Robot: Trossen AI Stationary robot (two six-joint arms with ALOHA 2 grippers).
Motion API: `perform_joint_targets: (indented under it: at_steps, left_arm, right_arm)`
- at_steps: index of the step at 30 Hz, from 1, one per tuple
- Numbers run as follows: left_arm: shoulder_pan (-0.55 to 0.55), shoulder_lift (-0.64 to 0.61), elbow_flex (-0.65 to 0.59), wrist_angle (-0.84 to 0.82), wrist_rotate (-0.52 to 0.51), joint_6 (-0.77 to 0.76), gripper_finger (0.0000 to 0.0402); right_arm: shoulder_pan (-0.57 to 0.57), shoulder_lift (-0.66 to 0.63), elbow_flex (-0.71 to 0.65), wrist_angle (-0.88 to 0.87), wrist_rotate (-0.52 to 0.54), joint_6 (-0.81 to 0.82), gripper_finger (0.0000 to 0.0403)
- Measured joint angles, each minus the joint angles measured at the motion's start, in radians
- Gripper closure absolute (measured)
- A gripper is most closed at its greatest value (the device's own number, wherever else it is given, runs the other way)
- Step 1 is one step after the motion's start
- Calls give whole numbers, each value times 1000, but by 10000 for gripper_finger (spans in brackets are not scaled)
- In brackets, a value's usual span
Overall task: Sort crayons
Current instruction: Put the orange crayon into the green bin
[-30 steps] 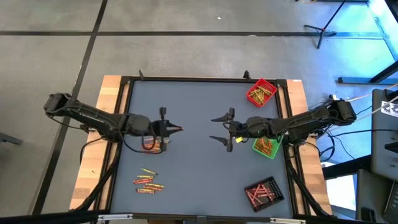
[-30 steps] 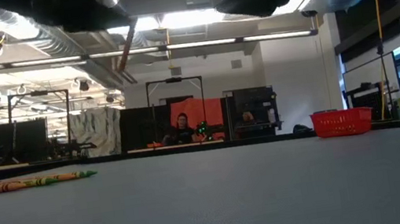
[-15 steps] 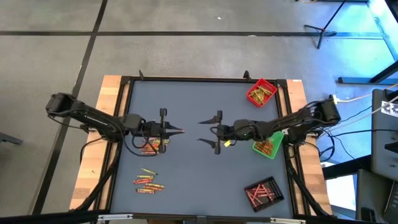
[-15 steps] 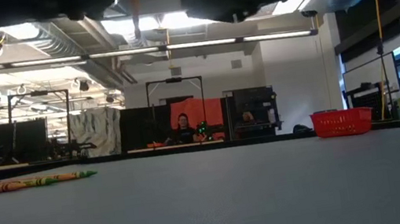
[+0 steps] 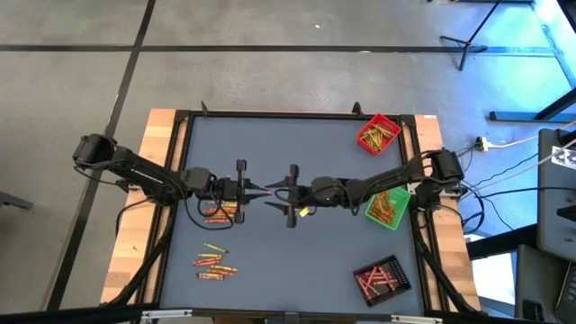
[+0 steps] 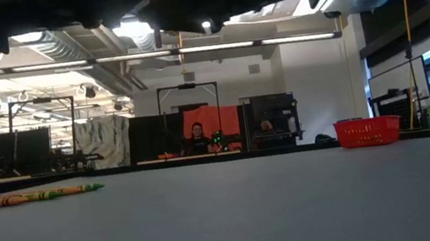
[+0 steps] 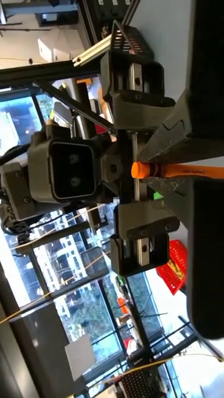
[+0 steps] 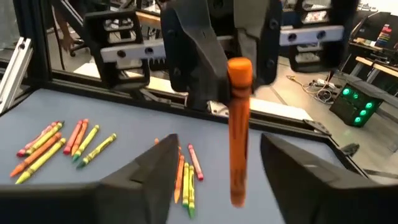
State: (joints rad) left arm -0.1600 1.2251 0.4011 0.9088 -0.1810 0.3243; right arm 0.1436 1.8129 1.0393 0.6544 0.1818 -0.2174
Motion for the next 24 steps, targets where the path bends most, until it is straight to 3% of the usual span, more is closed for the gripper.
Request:
perform_joint_targets:
  at_steps: [9, 17, 20, 24]
  left_arm:
    - [-1, 0, 0, -4, 7, -9, 389]
    - [-1, -25, 0, -56, 3, -59, 316]
    - [-4, -76, 1, -146, -37, -82, 285]
    - [-8, -160, 1, -294, -99, -89, 265]
  right_arm:
    - [0, 11, 18, 1, 0, -57, 382]
    - [4, -12, 17, -77, 22, -79, 365]
    - [15, -64, 17, -181, 71, -79, 387]
    - [48, -147, 17, -362, 161, -75, 384]
